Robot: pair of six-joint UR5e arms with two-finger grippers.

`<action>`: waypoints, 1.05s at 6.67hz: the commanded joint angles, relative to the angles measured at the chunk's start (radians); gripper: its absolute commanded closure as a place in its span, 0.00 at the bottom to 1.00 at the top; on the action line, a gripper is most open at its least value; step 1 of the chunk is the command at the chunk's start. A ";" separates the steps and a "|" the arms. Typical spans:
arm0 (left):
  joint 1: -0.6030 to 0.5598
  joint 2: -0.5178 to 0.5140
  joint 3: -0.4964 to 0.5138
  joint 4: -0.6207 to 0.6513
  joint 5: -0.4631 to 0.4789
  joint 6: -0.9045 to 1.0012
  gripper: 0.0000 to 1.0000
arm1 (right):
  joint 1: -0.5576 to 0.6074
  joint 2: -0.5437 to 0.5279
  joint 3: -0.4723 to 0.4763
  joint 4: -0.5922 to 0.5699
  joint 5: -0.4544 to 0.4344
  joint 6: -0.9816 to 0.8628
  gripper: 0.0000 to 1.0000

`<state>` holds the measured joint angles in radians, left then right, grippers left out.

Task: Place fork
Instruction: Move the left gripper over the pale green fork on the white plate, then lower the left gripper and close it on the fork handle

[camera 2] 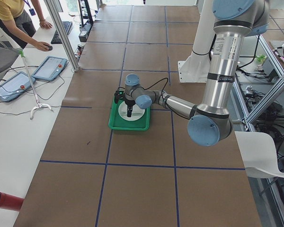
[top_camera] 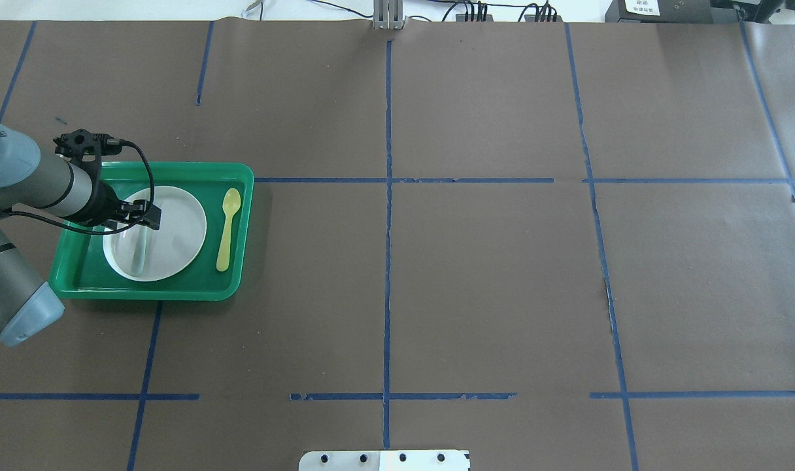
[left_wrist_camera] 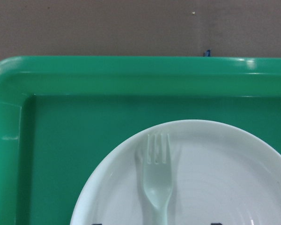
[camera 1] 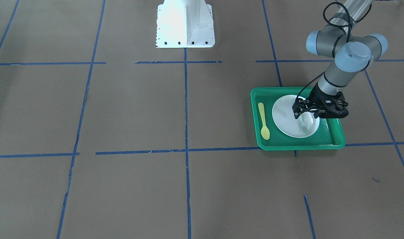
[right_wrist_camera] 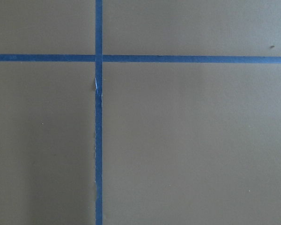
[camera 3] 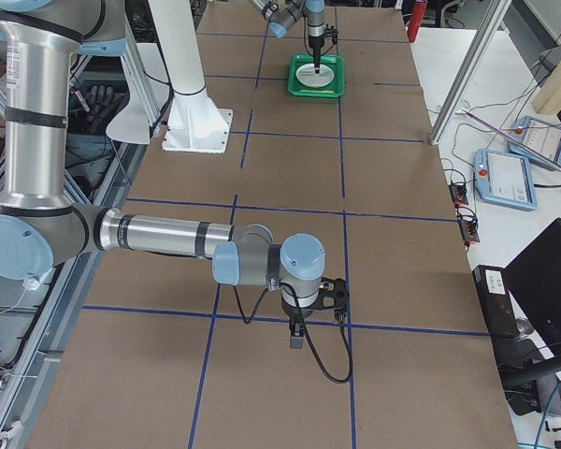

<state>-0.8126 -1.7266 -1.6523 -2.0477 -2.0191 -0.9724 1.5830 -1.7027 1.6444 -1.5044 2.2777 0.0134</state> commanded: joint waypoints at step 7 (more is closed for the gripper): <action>0.023 -0.001 0.017 0.000 -0.007 0.003 0.25 | 0.000 0.000 0.000 0.001 -0.001 0.000 0.00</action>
<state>-0.7935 -1.7272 -1.6353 -2.0479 -2.0263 -0.9695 1.5831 -1.7027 1.6444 -1.5045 2.2775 0.0138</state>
